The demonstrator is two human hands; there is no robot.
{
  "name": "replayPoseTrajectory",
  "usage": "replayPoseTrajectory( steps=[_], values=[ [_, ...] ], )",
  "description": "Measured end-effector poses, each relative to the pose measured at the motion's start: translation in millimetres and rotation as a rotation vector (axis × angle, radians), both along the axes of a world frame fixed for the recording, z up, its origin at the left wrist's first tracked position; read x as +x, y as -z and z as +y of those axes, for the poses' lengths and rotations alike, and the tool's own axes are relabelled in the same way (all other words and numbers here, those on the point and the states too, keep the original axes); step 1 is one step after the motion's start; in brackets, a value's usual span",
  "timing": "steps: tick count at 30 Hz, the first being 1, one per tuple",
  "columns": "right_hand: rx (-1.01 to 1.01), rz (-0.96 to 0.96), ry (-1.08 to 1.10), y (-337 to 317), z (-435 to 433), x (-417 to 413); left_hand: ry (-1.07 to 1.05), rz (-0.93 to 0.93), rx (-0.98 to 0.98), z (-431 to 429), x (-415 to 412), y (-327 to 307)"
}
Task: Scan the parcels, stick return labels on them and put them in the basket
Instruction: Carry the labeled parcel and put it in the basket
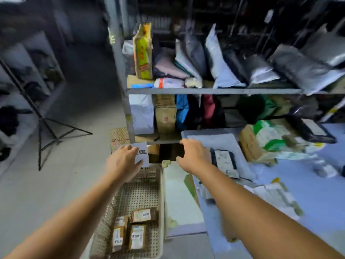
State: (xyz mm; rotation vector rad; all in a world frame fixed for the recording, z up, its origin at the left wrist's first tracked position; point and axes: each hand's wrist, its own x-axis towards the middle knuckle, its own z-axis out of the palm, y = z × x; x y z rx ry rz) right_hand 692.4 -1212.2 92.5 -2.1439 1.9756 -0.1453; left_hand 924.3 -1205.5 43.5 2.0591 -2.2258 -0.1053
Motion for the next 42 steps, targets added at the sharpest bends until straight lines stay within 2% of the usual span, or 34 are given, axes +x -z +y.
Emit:
replayPoseTrajectory(
  steps=[3,9,17,22,27,30,35,39,42],
  values=[
    [-0.033,-0.049,0.036,-21.2,29.0,-74.1,0.071,0.015,-0.036,19.8,-78.1,-28.9],
    [0.001,-0.024,0.124,-43.3,92.8,-227.5,0.2,-0.04,0.011,61.1,-246.0,-68.1],
    [0.014,-0.042,0.26,-53.2,124.8,-368.6,0.295,-0.023,0.076,64.1,-391.2,-82.4],
    [0.036,-0.085,0.36,-43.3,102.2,-443.3,0.372,0.014,0.121,28.5,-471.4,-83.1],
    [0.052,-0.108,0.458,-29.5,59.5,-518.4,0.405,0.135,0.138,-31.3,-552.9,-72.0],
    [0.084,-0.155,0.528,-24.4,30.9,-561.9,0.38,0.227,0.202,-65.6,-597.3,-57.7],
    [0.088,-0.25,0.622,-11.6,-14.4,-623.2,0.362,0.203,0.297,-106.9,-654.3,-29.4],
    [0.13,-0.268,0.62,9.1,-53.2,-668.8,0.329,0.218,0.34,-133.4,-690.4,-10.5],
    [0.111,-0.341,0.63,27.3,-92.0,-707.0,0.244,0.307,0.39,-160.2,-722.2,-0.1]
  ],
)
